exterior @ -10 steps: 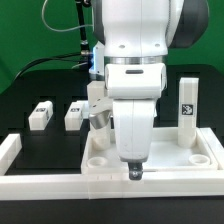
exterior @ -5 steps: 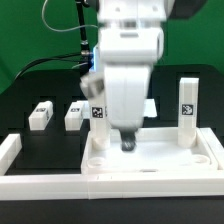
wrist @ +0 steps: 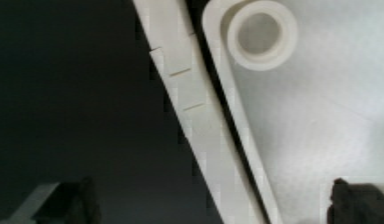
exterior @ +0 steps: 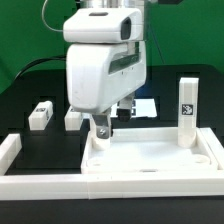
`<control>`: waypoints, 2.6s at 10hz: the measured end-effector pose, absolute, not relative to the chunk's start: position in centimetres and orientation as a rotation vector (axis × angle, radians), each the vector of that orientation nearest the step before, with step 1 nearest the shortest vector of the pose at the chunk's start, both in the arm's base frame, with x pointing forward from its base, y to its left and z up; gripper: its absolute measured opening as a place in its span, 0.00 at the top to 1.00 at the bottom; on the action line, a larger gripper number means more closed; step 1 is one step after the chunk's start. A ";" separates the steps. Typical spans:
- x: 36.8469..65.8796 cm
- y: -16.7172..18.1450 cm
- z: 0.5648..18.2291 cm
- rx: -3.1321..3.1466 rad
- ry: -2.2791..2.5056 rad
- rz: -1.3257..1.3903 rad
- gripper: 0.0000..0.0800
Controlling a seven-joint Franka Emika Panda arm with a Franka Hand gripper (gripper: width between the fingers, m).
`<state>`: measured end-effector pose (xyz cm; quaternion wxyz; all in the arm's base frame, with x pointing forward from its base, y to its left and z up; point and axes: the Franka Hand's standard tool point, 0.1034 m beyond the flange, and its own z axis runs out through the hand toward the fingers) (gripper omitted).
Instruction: Assemble desk
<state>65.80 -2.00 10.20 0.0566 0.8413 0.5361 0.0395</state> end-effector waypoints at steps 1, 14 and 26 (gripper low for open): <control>65.8 -2.0 10.2 2.596 1.560 0.125 0.19; 60.7 -12.2 12.1 3.131 0.372 0.004 0.19; 51.5 -16.9 10.0 3.322 -0.581 -0.346 0.19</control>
Offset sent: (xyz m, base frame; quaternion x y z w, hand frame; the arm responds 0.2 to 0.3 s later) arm -0.0308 -0.0379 0.0223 0.0447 -0.0019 0.1981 0.9792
